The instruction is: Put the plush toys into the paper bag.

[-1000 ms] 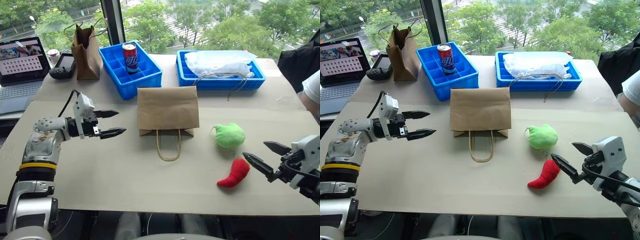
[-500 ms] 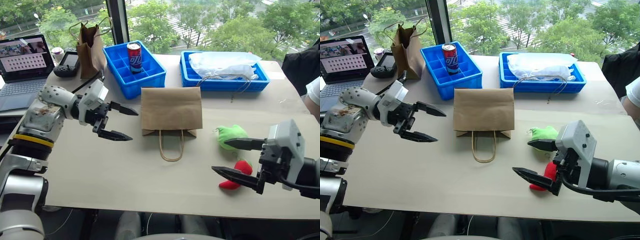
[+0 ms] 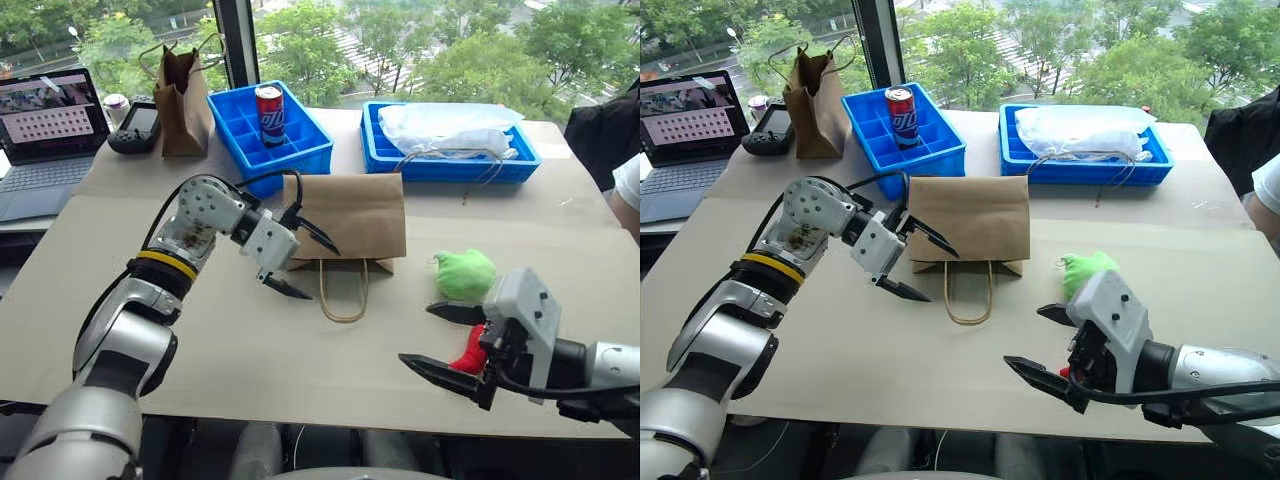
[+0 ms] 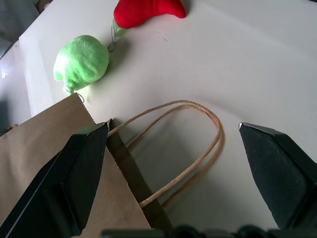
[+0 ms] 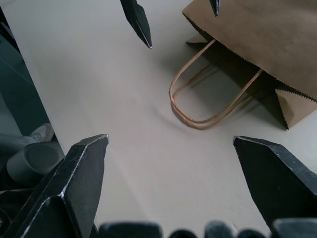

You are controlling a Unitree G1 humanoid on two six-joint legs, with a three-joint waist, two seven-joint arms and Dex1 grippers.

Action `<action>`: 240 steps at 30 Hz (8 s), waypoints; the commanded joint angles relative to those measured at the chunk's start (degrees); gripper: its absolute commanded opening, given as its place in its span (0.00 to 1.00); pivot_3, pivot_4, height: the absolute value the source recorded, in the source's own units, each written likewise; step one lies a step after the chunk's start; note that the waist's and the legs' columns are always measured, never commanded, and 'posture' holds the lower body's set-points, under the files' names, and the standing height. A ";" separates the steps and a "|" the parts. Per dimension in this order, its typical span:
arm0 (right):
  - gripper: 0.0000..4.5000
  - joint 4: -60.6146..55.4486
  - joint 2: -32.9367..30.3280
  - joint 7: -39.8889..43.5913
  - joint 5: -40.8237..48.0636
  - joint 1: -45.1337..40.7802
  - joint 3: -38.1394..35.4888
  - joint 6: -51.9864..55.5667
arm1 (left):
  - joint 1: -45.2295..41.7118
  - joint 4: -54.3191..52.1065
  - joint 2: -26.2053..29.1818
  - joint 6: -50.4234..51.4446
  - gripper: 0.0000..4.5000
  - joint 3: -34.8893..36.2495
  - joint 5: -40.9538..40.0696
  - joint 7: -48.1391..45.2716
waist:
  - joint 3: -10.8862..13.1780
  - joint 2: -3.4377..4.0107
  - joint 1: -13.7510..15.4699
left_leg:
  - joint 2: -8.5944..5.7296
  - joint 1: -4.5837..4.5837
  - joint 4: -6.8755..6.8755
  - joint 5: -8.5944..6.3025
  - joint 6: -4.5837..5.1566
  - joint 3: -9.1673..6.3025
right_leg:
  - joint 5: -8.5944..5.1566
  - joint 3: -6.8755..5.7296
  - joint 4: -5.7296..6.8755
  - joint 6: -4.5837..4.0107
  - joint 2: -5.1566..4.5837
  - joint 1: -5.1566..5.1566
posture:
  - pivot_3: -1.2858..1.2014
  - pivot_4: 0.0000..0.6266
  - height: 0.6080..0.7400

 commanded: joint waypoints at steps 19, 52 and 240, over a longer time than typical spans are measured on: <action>1.00 -1.72 -1.45 -8.56 4.49 8.90 -9.66 -3.10 | -11.64 27.97 -11.10 -24.18 0.62 -1.23 26.19 20.98 | 0.00 -0.01 0.10 | 0.00 -0.35 0.04 0.00 0.02 -0.33 | 0.01 0.03 -0.22 0.05 0.19 -0.01 | 0.52 0.24 0.96; 0.14 16.71 32.88 -18.58 -36.90 -15.50 37.11 -10.75 | -2.63 -22.71 -5.58 53.46 0.00 11.52 -8.26 4.25 | -0.15 0.50 -1.04 | -0.07 -0.43 0.20 0.42 -0.12 -1.06 | -0.04 0.55 0.31 -0.13 0.90 -0.01 | 0.52 0.24 0.96; 1.00 15.72 11.81 23.79 -47.05 -1.78 -3.08 13.27 | 17.88 -46.33 -7.47 77.40 0.00 17.77 -19.38 30.54 | 0.01 1.09 -0.43 | -0.64 -0.52 0.02 0.57 -0.15 -1.65 | -0.19 0.73 0.27 0.00 0.70 0.11 | 0.52 0.24 0.96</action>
